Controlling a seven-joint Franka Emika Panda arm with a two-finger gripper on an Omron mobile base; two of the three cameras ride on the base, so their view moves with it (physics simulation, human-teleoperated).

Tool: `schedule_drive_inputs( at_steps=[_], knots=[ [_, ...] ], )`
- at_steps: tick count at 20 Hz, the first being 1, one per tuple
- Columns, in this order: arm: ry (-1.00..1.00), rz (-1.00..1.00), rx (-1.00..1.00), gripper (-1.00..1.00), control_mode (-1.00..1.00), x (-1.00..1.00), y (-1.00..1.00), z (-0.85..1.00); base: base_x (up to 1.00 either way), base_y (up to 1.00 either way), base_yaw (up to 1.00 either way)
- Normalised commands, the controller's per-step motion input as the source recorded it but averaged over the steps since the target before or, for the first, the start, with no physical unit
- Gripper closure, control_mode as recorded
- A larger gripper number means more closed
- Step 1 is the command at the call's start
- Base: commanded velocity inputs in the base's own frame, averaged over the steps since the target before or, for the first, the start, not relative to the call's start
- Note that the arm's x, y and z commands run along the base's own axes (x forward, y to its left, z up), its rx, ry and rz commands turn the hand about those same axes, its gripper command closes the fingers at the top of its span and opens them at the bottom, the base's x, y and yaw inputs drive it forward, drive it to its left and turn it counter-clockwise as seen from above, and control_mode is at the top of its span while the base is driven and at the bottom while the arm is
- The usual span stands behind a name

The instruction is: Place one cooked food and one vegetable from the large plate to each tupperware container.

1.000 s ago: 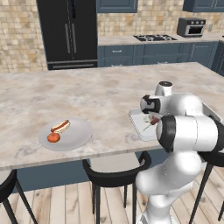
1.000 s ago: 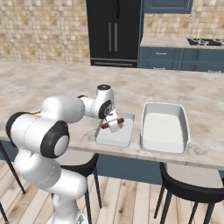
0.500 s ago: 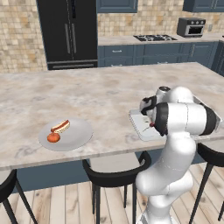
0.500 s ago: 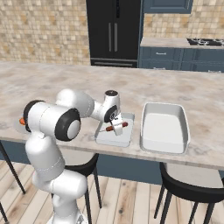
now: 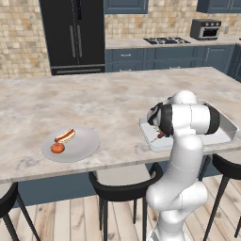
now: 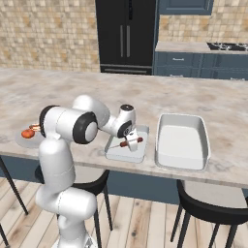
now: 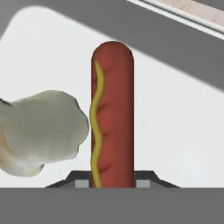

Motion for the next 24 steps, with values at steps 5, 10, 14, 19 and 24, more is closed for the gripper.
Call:
schedule_drive_inputs(
  at_steps=[5, 10, 14, 19, 24],
  knots=[
    [0.02, 0.00, 0.00, -1.00, -1.00, 0.00, 0.00, -0.14, 0.00, 0.00, 0.00],
    [0.00, 0.00, 0.00, -1.00, -1.00, -0.02, 0.00, 0.16, 0.00, 0.00, 0.00],
    [-0.08, 0.00, 0.00, -1.00, -1.00, -0.45, 0.00, 0.84, 0.00, 0.00, 0.00],
    [-0.04, 0.02, 0.01, -1.00, -1.00, -0.26, 0.82, 0.93, 0.00, 0.00, 0.00],
    [0.00, 0.03, 0.02, -1.00, -1.00, -0.10, 1.00, 0.41, 0.00, 0.00, 0.00]
  ],
)
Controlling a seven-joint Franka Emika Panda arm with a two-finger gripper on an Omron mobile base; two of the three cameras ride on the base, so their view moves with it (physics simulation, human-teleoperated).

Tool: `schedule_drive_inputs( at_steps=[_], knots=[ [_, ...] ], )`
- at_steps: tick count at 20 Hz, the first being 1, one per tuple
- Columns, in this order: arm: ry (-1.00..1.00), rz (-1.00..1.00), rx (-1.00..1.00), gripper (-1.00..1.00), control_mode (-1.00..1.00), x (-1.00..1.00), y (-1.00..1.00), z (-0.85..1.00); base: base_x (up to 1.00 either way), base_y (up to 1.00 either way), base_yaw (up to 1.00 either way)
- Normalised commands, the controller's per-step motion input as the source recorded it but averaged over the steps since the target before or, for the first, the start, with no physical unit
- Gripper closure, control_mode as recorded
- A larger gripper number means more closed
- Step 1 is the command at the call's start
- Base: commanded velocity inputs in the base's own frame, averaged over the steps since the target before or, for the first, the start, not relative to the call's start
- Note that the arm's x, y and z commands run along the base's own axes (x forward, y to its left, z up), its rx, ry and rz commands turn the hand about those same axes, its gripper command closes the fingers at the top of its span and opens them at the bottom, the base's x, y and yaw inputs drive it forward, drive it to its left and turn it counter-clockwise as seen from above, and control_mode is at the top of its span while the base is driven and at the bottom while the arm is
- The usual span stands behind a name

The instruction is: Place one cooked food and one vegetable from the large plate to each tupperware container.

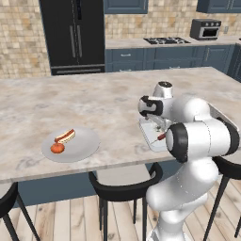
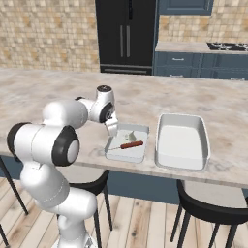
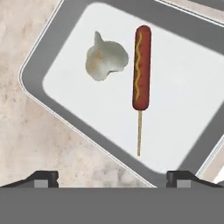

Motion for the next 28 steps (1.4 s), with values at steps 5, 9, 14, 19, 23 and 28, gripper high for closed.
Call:
schedule_drive_inputs(
  at_steps=[5, 9, 14, 19, 23, 28],
  knots=[
    [0.00, 0.08, 0.00, -1.00, -1.00, 0.00, 1.00, 0.02, 0.00, 0.00, 0.00],
    [0.00, 0.12, 0.00, -1.00, -1.00, 0.07, 1.00, 0.00, 0.00, 0.00, 0.00],
    [0.00, 0.14, 0.00, -1.00, -1.00, 0.15, 1.00, 0.00, 0.00, 0.00, 0.00],
    [0.01, 0.12, 0.00, -1.00, -1.00, 0.21, 1.00, 0.00, 0.00, 0.00, 0.00],
    [0.02, 0.11, 0.00, -1.00, -1.00, 0.24, 1.00, 0.00, 0.00, 0.00, 0.00],
    [0.00, 0.11, 0.00, -1.00, -1.00, 0.13, 1.00, 0.00, 0.00, 0.00, 0.00]
  ],
)
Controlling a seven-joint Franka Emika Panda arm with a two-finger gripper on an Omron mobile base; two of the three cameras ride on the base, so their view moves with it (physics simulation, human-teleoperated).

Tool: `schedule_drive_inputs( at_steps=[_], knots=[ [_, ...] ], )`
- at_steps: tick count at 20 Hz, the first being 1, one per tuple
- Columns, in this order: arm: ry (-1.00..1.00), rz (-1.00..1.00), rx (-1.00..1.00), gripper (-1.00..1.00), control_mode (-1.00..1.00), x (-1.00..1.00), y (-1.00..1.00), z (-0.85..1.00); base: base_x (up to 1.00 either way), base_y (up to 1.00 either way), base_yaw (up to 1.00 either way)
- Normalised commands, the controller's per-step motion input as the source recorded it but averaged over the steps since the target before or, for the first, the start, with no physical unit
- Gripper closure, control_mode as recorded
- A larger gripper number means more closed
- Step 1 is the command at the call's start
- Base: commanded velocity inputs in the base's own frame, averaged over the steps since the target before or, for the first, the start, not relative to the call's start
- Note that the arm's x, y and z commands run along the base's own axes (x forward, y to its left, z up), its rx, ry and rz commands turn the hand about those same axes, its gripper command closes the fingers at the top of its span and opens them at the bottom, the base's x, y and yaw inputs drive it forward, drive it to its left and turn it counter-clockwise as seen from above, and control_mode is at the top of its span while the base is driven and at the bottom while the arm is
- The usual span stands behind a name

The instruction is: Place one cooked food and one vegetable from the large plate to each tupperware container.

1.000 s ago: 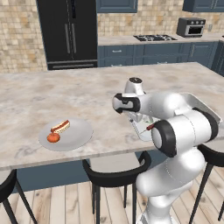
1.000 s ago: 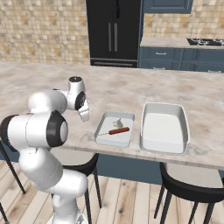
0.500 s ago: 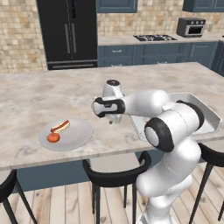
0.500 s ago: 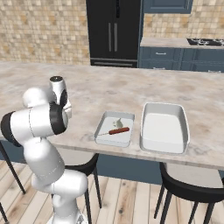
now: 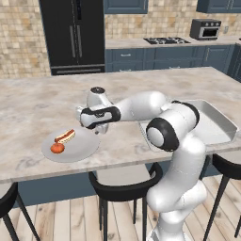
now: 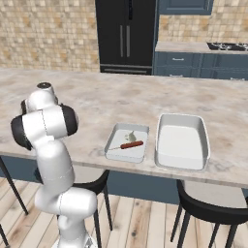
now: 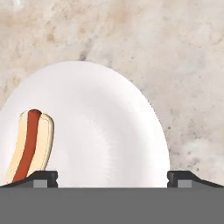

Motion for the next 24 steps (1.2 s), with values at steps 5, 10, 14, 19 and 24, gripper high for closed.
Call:
schedule_drive_inputs(
  at_steps=[5, 10, 14, 19, 24],
  knots=[
    [0.01, 0.08, 0.00, -1.00, -1.00, 0.30, 1.00, 0.00, 0.00, 0.00, 0.00],
    [0.05, 0.04, 0.00, -1.00, -1.00, 0.38, 0.68, -0.29, 0.00, 0.00, 0.00],
    [0.13, 0.00, 0.00, -1.00, -1.00, 0.51, 0.46, -0.37, 0.00, 0.00, 0.00],
    [0.10, 0.00, 0.00, -1.00, -1.00, 0.22, 0.19, -0.30, 0.00, 0.00, 0.00],
    [0.06, 0.00, 0.00, -1.00, -1.00, -0.19, -0.26, -0.25, 0.00, 0.00, 0.00]
  ],
)
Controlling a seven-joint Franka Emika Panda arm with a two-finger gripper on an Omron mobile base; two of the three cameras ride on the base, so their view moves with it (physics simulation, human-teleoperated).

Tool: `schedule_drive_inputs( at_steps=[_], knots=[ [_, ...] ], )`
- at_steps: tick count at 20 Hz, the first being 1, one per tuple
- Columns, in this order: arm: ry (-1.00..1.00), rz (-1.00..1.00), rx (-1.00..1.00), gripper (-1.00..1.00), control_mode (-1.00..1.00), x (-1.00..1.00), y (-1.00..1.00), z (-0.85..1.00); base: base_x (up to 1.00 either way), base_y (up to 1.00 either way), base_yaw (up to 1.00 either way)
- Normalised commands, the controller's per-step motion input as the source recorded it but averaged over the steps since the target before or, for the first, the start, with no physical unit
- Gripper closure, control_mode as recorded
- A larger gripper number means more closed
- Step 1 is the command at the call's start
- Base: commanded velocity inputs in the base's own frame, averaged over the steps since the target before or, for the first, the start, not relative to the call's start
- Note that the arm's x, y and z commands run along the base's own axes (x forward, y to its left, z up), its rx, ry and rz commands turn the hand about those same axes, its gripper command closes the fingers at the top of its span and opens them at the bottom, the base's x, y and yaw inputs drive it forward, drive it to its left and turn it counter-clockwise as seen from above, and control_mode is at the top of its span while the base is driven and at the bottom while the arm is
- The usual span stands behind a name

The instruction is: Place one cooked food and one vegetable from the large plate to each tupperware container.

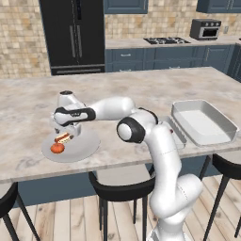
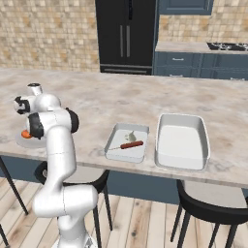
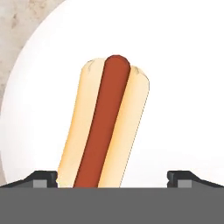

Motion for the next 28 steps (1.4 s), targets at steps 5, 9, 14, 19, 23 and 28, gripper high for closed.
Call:
schedule_drive_inputs(
  at_steps=[5, 9, 14, 19, 23, 28],
  knots=[
    [0.03, 0.01, 0.00, -1.00, -1.00, -0.15, -0.20, -0.36, 0.00, 0.00, 0.00],
    [-0.08, 0.03, 0.00, -1.00, -1.00, 0.09, 0.22, -0.43, 0.00, 0.00, 0.00],
    [-0.08, 0.02, 0.00, -1.00, -1.00, 0.20, 0.29, -0.27, 0.00, 0.00, 0.00],
    [-0.04, 0.01, 0.00, 1.00, -1.00, 0.07, 0.16, -0.27, 0.00, 0.00, 0.00],
    [-0.01, -0.01, 0.00, 1.00, -1.00, -0.60, -0.26, 0.00, 0.00, 0.00, 0.00],
    [-0.02, -0.05, 0.05, 1.00, -1.00, -1.00, -0.92, 0.05, 0.00, 0.00, 0.00]
  ],
)
